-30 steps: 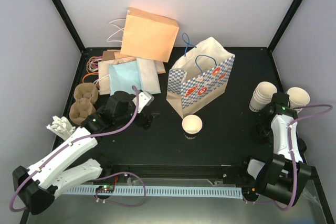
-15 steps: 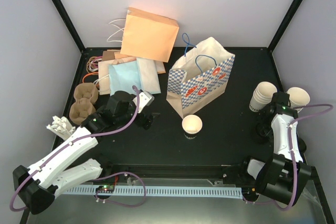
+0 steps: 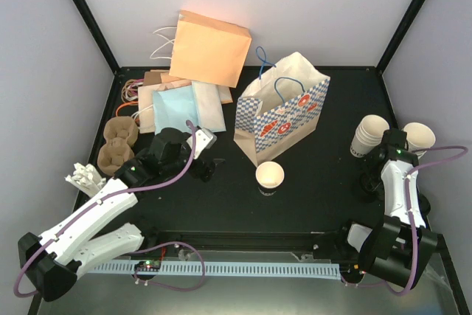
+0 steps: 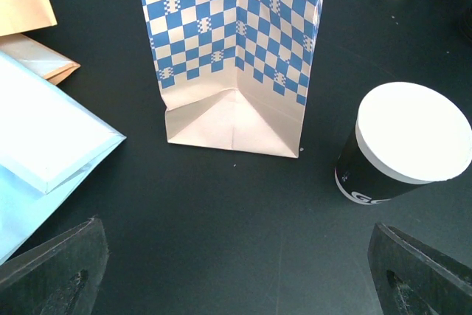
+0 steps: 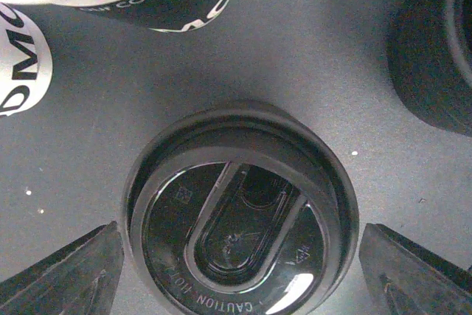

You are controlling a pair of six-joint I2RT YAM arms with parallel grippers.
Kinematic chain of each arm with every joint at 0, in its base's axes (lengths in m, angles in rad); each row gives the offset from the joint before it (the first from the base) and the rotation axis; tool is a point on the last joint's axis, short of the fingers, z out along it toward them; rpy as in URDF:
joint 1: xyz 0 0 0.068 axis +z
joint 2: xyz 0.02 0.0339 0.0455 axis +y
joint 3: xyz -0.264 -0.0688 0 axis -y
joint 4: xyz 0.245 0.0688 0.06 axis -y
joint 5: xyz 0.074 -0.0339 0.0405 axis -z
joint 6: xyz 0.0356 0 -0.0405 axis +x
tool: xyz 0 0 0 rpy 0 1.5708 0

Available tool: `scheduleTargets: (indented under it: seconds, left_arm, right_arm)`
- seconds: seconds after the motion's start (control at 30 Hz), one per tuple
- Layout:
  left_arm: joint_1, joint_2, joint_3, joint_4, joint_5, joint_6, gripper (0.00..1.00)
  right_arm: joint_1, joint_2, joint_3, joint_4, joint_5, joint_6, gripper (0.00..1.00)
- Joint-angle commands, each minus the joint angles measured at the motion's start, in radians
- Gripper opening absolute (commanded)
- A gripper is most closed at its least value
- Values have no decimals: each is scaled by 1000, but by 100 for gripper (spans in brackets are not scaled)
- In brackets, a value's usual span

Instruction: Pack the takeout coffee

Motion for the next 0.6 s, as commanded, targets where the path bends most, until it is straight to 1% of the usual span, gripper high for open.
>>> scheduleTargets:
  seconds: [0.0,0.1,0.17,0.33,0.53,0.57]
  left_arm:
    - [-8,-4,18,11,-9,6,99]
    - [-9,-4,17,9,-9,6,99]
    - [-8,-3,17,11,-8,6,99]
    - [-9,-2,18,11,-9,6,99]
    - [-8,-1,18,11,-8,8,99]
    - [-9,-1,18,10,-8,8,99]
  right_arm:
    - [-5,13,13,14,8,0,91]
    - [-5,25,16,15,7,-1,93]
    - [-5,25,16,14,6,-1,89]
    - [-5,18,13,22,7,-2,85]
    - [-5,18,11,25,9,-5,87]
    - [-5,19,9,25,6,-5,85]
